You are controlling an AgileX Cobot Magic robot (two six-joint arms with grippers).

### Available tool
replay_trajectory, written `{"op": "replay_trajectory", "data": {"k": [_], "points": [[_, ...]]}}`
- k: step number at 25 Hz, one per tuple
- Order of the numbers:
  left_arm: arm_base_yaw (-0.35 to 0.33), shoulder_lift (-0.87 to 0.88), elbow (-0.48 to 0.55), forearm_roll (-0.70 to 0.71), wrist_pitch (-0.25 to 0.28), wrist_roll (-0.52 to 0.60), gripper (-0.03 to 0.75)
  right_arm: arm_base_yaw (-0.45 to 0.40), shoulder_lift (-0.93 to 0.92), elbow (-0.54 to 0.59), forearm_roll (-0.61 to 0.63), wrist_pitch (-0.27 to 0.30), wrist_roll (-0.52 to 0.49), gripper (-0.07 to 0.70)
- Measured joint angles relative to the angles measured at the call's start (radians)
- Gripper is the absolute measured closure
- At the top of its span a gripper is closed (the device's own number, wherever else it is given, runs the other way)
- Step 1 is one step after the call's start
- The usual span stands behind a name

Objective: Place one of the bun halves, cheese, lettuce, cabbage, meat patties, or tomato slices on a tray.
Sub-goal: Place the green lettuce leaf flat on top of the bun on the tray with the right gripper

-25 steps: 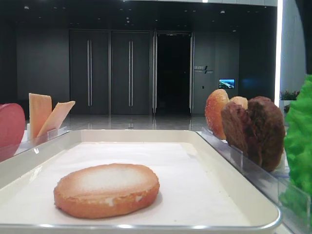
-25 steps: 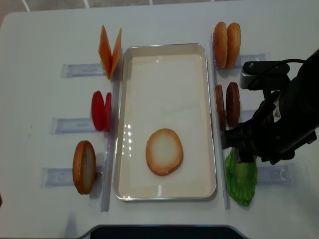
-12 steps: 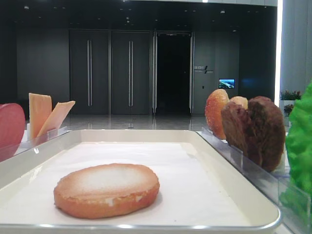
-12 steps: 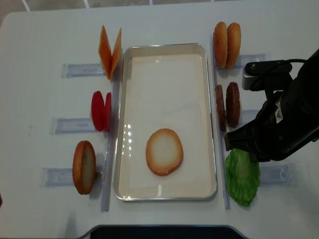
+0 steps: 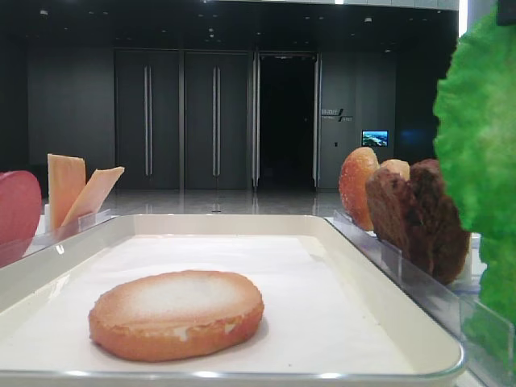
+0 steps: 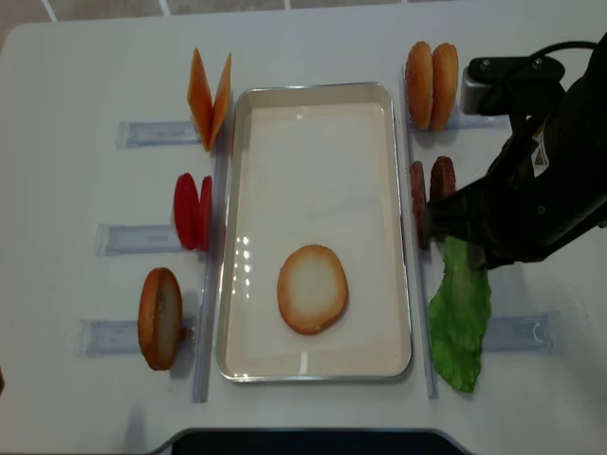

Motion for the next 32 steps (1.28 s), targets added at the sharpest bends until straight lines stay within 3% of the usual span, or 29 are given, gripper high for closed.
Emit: {"op": "replay_trajectory", "data": {"k": [6,16,19,32], "points": [[0.0,0.0,0.0,0.0,0.0,0.0,0.715,0.076,0.0,-0.038,0.038,-0.014,0.023,0.566],[0.0,0.0,0.0,0.0,0.0,0.0,0.715,0.165,0.005,-0.038,0.141,-0.293,0.004,0.566],[0.0,0.0,0.0,0.0,0.0,0.0,0.715,0.165,0.032,-0.038,0.162,-0.339,-0.011,0.566],[0.0,0.0,0.0,0.0,0.0,0.0,0.715,0.165,0.234,-0.038,0.396,-0.504,-0.25,0.566]]}}
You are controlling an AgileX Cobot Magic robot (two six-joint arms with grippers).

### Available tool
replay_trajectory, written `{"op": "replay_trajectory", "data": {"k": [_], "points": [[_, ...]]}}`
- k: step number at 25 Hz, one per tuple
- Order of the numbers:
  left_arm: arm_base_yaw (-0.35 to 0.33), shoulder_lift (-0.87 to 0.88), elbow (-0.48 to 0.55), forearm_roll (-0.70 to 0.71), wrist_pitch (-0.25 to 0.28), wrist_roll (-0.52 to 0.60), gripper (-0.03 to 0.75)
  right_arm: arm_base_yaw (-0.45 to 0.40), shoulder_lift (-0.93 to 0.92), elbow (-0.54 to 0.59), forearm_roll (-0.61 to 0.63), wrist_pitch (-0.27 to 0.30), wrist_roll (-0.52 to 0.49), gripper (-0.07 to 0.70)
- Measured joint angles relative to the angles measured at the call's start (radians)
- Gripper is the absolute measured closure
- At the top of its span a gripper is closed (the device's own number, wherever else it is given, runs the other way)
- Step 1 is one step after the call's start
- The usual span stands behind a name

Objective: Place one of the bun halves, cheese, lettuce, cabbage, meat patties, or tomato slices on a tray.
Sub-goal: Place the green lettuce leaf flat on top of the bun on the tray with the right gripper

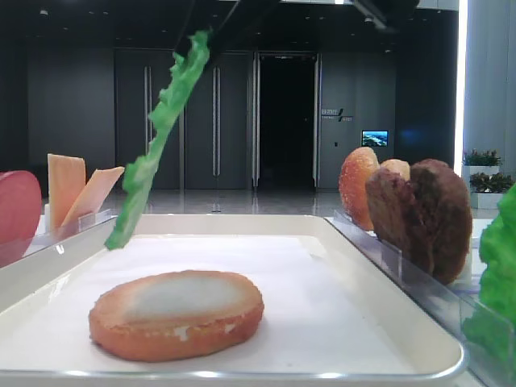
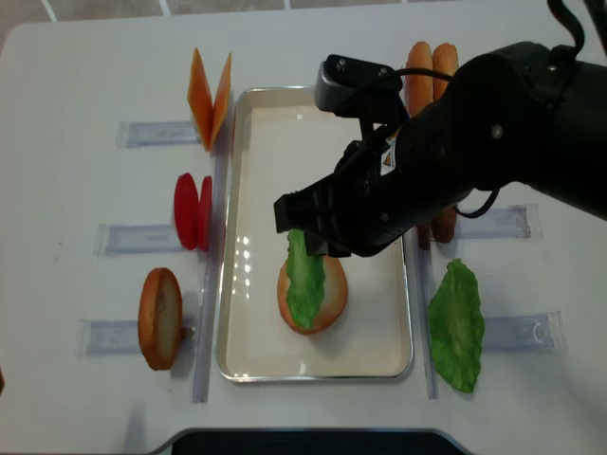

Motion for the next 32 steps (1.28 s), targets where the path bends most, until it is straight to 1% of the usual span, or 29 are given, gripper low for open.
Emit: {"op": "replay_trajectory", "data": {"k": [5,8,16,19,21,23,28,32], "points": [[0.0,0.0,0.0,0.0,0.0,0.0,0.715,0.0,0.058,0.0,0.004,-0.029,-0.025,0.566],[0.0,0.0,0.0,0.0,0.0,0.0,0.715,0.0,0.084,0.0,0.007,-0.033,-0.029,0.566],[0.0,0.0,0.0,0.0,0.0,0.0,0.715,0.0,0.116,0.0,0.081,-0.054,-0.062,0.566],[0.0,0.0,0.0,0.0,0.0,0.0,0.715,0.0,0.116,0.0,0.12,-0.055,-0.073,0.566],[0.0,0.0,0.0,0.0,0.0,0.0,0.715,0.0,0.116,0.0,0.161,-0.055,-0.098,0.566],[0.0,0.0,0.0,0.0,0.0,0.0,0.715,0.0,0.116,0.0,0.175,-0.054,-0.107,0.566],[0.0,0.0,0.0,0.0,0.0,0.0,0.715,-0.01,0.116,0.0,0.182,-0.056,-0.114,0.566],[0.0,0.0,0.0,0.0,0.0,0.0,0.715,-0.034,0.116,0.0,0.182,-0.044,-0.114,0.566]]}}
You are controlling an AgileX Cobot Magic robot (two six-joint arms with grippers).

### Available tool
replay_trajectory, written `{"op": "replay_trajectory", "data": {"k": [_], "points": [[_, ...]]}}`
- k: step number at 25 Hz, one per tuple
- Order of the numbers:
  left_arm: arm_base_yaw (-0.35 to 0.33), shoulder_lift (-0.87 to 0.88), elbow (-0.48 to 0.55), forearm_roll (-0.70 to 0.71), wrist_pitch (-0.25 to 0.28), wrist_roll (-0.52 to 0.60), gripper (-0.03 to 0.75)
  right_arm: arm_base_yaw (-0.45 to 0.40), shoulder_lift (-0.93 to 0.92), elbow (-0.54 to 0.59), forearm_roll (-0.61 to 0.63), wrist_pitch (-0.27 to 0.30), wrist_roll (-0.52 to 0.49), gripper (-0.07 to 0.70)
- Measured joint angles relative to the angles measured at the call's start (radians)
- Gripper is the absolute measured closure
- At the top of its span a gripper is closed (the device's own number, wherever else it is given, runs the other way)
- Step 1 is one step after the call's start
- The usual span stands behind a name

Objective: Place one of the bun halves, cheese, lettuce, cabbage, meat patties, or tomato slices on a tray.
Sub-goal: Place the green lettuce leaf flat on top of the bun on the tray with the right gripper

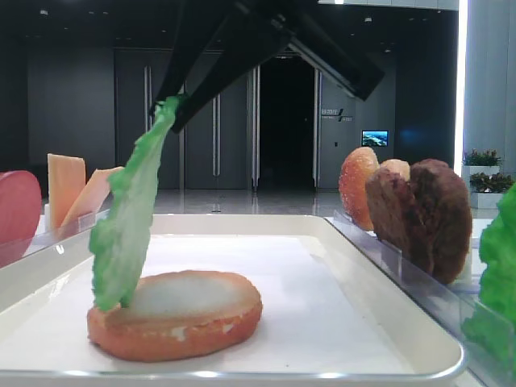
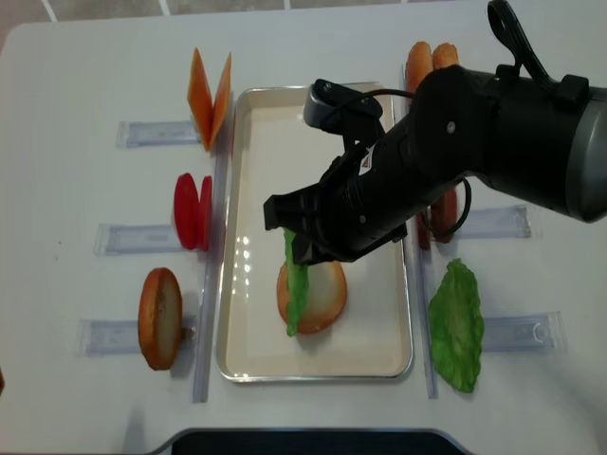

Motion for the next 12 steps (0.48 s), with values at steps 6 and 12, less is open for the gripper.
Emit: {"op": "replay_trajectory", "data": {"k": [6,12], "points": [[0.0,0.0,0.0,0.0,0.0,0.0,0.715,-0.002,0.0,-0.001,0.003,0.014,0.0,0.566],[0.0,0.0,0.0,0.0,0.0,0.0,0.715,-0.002,-0.011,-0.037,0.005,0.034,0.002,0.566]]}}
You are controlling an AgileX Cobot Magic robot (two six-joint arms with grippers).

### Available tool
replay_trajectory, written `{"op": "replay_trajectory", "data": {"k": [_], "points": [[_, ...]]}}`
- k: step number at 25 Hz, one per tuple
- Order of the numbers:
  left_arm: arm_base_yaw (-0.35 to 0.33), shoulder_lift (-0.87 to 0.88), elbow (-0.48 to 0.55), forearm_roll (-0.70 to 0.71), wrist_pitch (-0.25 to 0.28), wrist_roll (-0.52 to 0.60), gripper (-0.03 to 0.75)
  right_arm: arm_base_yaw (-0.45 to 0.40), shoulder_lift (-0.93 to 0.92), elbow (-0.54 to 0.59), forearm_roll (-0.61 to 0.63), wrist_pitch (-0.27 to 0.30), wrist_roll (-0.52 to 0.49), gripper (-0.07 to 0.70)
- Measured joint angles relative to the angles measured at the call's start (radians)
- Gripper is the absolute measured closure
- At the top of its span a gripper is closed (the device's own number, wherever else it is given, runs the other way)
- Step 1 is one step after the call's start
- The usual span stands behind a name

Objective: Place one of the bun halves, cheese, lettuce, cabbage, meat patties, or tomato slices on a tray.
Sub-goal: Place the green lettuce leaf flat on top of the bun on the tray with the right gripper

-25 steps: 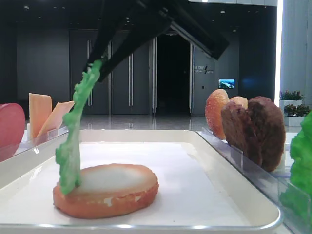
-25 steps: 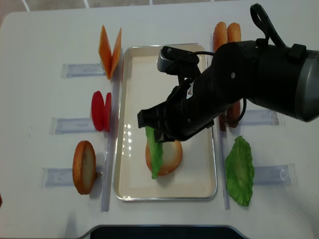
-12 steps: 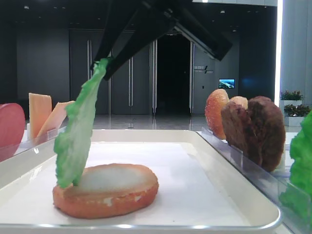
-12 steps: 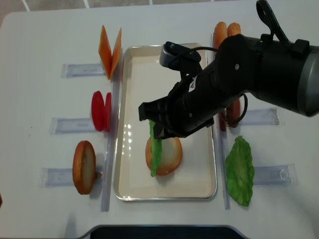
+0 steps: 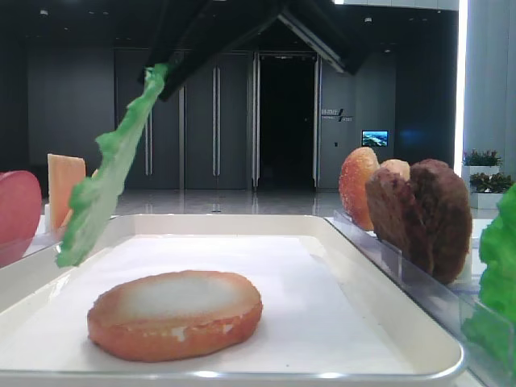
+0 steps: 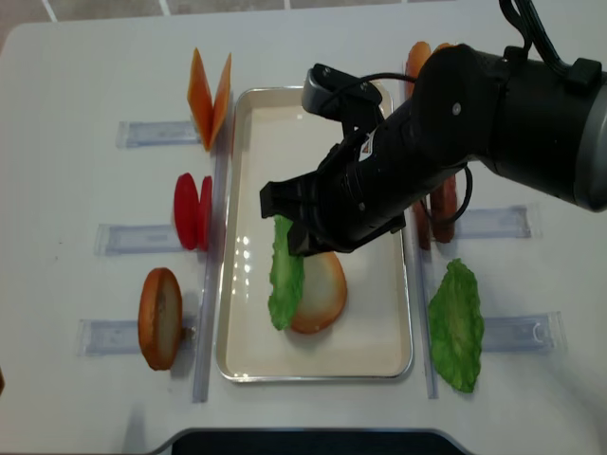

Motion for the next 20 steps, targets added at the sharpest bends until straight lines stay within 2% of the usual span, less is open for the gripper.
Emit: {"op": "replay_trajectory", "data": {"k": [8,20], "points": [[0.0,0.0,0.0,0.0,0.0,0.0,0.715,0.001,0.001,-0.003,0.02,0.008,0.0,0.566],[0.0,0.0,0.0,0.0,0.0,0.0,0.715,0.003,0.008,-0.003,0.047,-0.02,-0.017,0.566]]}}
